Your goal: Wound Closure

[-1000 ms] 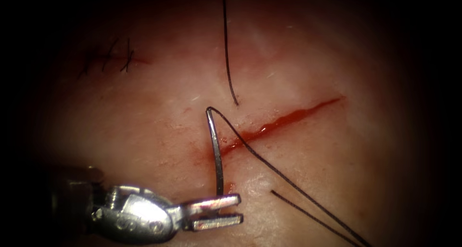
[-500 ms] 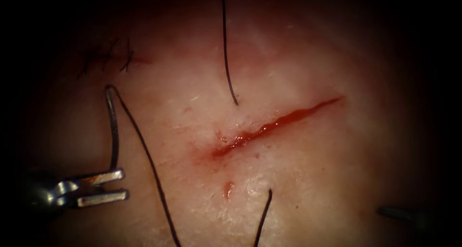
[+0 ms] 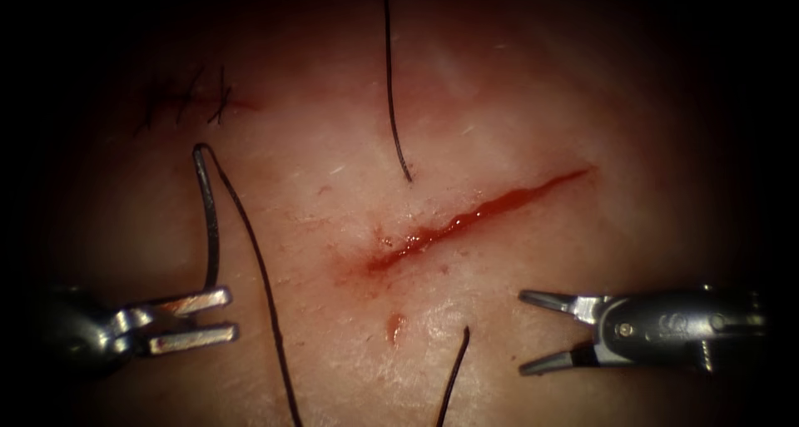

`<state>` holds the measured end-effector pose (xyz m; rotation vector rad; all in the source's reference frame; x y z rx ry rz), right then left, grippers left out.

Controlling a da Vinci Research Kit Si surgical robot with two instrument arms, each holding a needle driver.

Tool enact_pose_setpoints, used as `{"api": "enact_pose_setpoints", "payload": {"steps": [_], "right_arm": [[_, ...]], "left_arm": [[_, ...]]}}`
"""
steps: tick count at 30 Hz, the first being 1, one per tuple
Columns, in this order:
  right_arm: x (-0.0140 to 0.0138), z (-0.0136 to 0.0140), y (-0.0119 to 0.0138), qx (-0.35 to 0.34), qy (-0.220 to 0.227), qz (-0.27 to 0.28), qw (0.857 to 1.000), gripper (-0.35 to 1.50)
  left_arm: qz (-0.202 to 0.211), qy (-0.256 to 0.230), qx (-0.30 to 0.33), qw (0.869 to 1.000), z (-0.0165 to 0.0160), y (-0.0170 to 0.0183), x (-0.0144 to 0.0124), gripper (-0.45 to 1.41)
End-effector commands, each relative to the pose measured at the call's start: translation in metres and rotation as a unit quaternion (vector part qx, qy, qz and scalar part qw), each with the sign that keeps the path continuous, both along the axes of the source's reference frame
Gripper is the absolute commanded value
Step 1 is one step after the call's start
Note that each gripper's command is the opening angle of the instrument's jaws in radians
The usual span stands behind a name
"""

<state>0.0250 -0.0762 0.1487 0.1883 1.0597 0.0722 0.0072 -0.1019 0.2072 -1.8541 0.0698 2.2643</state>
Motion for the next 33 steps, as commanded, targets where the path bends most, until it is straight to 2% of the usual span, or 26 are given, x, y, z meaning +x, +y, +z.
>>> {"api": "enact_pose_setpoints", "payload": {"steps": [1, 7, 11, 17, 18, 21, 22, 23, 26, 33], "right_arm": [[0.0012, 0.0003, -0.0005, -0.006, 0.005, -0.003, 1.000, 1.09], [0.0024, -0.0006, -0.0005, -0.033, 0.017, -0.011, 0.999, 1.04], [0.0035, -0.0001, -0.0011, -0.037, 0.018, -0.015, 0.999, 1.04], [0.0053, 0.0011, -0.0018, -0.039, 0.017, -0.033, 0.999, 0.94], [0.0054, 0.0011, -0.0018, -0.038, 0.018, -0.035, 0.999, 0.88], [0.0053, 0.0011, -0.0018, -0.037, 0.014, -0.058, 0.998, 0.12], [0.0051, 0.0010, -0.0019, -0.035, 0.010, -0.063, 0.997, -0.26], [0.0049, 0.0010, -0.0019, -0.032, 0.011, -0.071, 0.997, -0.35], [0.0039, 0.0008, -0.0022, -0.028, 0.015, -0.088, 0.996, -0.35], [0.0009, -0.0005, -0.0033, 0.012, -0.002, -0.089, 0.996, -0.35]], "left_arm": [[0.000, -0.001, 0.002, 1.000, 0.0005, -0.0010, -0.0006, -0.45], [-0.001, -0.004, 0.001, 1.000, 0.0007, -0.0009, -0.0005, -0.45], [-0.001, -0.004, 0.001, 1.000, 0.0007, -0.0009, -0.0005, -0.45], [-0.002, -0.003, 0.001, 1.000, 0.0007, -0.0010, -0.0005, -0.45], [-0.002, -0.003, 0.001, 1.000, 0.0007, -0.0010, -0.0006, -0.45], [-0.002, -0.003, 0.001, 1.000, 0.0007, -0.0010, -0.0007, -0.45], [-0.002, -0.003, 0.001, 1.000, 0.0007, -0.0010, -0.0007, -0.45], [-0.003, -0.003, 0.001, 1.000, 0.0007, -0.0010, -0.0008, -0.45], [-0.003, -0.002, 0.000, 1.000, 0.0007, -0.0009, -0.0010, -0.45], [-0.002, -0.004, -0.001, 1.000, 0.0010, -0.0011, -0.0017, -0.45]]}}
